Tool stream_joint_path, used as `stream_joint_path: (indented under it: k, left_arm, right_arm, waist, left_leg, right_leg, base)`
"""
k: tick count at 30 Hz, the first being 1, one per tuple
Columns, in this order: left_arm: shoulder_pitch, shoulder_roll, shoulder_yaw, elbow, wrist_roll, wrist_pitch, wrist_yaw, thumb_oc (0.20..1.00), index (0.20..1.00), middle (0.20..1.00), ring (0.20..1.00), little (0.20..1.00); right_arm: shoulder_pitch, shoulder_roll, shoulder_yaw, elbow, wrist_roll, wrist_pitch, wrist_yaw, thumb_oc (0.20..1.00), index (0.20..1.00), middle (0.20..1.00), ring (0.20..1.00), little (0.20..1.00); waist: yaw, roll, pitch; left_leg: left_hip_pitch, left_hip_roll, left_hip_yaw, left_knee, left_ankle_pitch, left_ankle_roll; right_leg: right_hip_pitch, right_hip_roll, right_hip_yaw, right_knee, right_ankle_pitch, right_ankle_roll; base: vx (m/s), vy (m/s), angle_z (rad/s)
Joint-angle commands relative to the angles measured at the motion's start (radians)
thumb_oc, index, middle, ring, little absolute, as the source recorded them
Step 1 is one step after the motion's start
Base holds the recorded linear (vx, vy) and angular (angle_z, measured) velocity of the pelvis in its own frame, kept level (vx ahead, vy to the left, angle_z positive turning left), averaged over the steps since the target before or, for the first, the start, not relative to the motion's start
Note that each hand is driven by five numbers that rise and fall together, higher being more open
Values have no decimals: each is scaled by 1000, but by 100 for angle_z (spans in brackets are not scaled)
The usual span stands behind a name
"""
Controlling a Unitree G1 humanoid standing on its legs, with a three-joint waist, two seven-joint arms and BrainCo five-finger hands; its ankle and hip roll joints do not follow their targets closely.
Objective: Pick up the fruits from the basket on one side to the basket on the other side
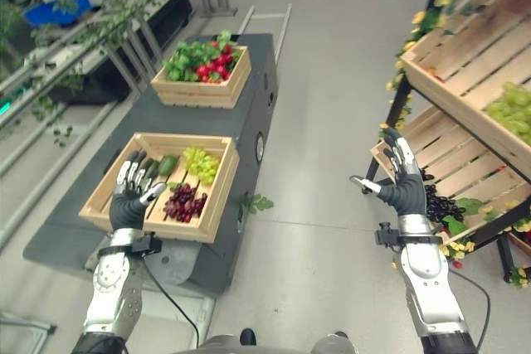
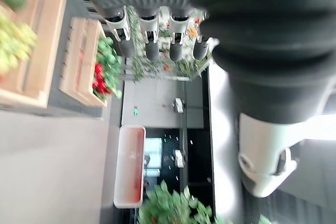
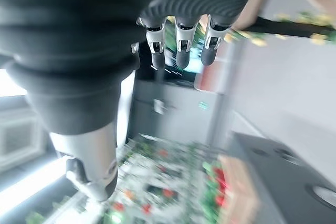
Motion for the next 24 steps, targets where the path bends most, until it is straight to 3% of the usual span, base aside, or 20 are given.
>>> stream_joint_path:
  k: [1,6,7,8,9,11,14,24]
  left_arm:
    - [3,56,31,-99,53,-49,-6,1000,1000,1000,1000,1000]
    - [5,71,33,-119,46,-58,-11,1000,1000,1000,1000,1000]
    - [-18,80,15,-105,70,-61,2,1000,1000,1000,1000,1000]
    - [-26,80,1,-98,68,-63,0,1000,1000,1000,1000,1000]
    - [-24,78,-1,-99,63,-65,-7,1000,1000,1000,1000,1000]
    - [-17,72,-6,-97,71,-61,-15,1000,1000,1000,1000,1000]
    - [-8,67,-6,-101,84,-64,-9,1000,1000,1000,1000,1000]
    - [-9,45,-29,-96,30,-58,-56,1000,1000,1000,1000,1000]
  right_arm:
    - [-71,-26,27,7,-11,-39,9,1000,1000,1000,1000,1000]
    - [-111,3,59,30,5,-38,7,1000,1000,1000,1000,1000]
    - [-122,5,74,40,-9,-37,-2,1000,1000,1000,1000,1000]
    - [-113,-2,73,50,-21,-36,-6,1000,1000,1000,1000,1000]
    - [-107,-6,72,53,-27,-35,-4,1000,1000,1000,1000,1000]
    - [-98,0,69,74,-18,-34,0,1000,1000,1000,1000,1000]
    - [-97,5,66,97,1,-39,2,1000,1000,1000,1000,1000]
    - [-91,8,52,144,32,-48,-10,1000,1000,1000,1000,1000]
  waist:
    - [23,7,-39]
    - [21,6,-23]
    - [4,-1,-21]
    - [-13,-8,-27]
    - [-11,-14,-38]
    - [5,-28,-59]
    - [7,-34,-82]
    - [-11,-37,-94]
  left_leg:
    - [14,10,-48,14,-61,-12]
    - [23,-9,-35,-18,-49,16]
    - [23,-17,-59,-22,-46,22]
    - [16,-21,-76,-23,-35,21]
    - [20,-22,-79,-28,-43,19]
    - [13,-27,-72,-30,-46,21]
    - [12,-23,-67,-32,-42,16]
    - [30,2,-55,-21,-39,-15]
  right_leg:
    - [-63,18,15,91,5,-20]
    - [-158,-13,109,225,15,25]
    - [-175,36,240,233,-4,34]
    - [-170,90,323,198,-28,23]
    - [-156,97,342,167,-35,18]
    - [-113,84,306,87,-28,4]
    - [-77,102,311,31,-22,2]
    - [-6,103,284,-57,6,-8]
  base:
    - [-36,256,-2]
    - [-54,150,-19]
    - [-51,64,-26]
    - [7,50,-11]
    - [55,-34,38]
    - [84,-74,35]
    - [50,-76,-3]
    - [21,-54,5]
